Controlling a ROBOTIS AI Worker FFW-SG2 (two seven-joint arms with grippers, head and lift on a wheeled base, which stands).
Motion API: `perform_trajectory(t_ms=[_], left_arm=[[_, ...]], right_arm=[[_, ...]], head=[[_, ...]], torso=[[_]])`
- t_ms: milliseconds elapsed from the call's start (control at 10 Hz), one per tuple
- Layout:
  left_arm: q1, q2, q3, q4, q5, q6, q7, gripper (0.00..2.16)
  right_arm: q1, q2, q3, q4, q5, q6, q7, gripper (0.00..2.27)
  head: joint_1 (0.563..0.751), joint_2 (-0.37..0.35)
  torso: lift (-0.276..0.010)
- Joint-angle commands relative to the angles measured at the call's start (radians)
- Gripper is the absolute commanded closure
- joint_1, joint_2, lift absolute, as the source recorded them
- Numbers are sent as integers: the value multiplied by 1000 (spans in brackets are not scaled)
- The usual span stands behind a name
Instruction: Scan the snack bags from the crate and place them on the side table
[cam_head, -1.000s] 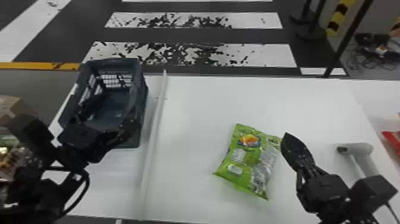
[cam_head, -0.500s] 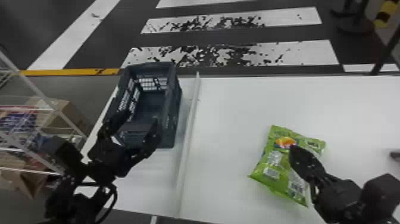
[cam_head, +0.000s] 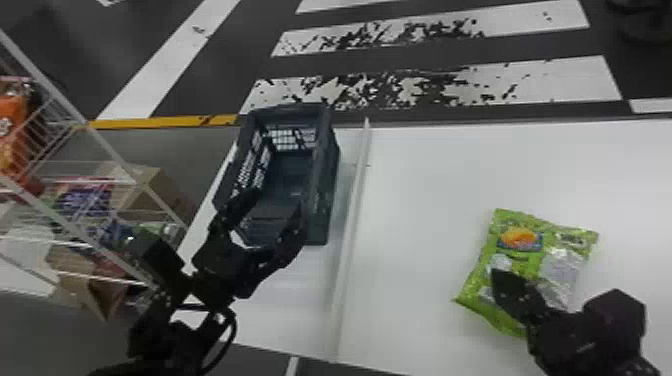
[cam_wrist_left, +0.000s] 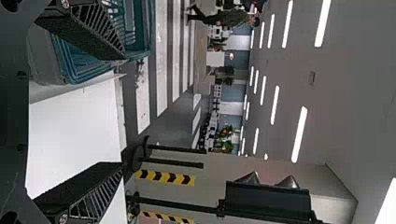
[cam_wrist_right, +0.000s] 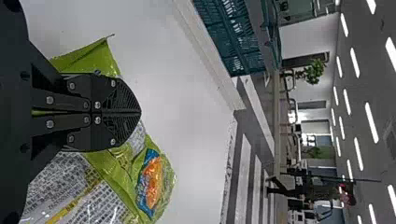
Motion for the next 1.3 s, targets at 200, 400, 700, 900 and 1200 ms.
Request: perform_trajectory(t_ms=[200, 400, 700, 900, 1200], left_arm=[[0, -4, 2, 19, 13, 0, -12, 80], [-1, -4, 4, 30, 20, 0, -16, 83], [-1, -4, 6, 31, 22, -3, -18, 83], [0, -4, 18, 33, 31, -3, -28, 83], [2, -4, 25, 31, 36, -28, -28, 83]], right_arm=[[-24, 0, 24, 64, 47, 12, 18, 2243], [-24, -2, 25, 70, 63, 12, 28, 2243], [46, -5, -1, -129, 61, 9, 29, 2243], [59, -5, -15, -194, 61, 21, 35, 2243], [61, -5, -16, -204, 61, 39, 40, 2243]], head=[[695, 315], [695, 325], [695, 325], [695, 317], [695, 311]], torso=[[-94], [-94], [-94], [-94], [-94]])
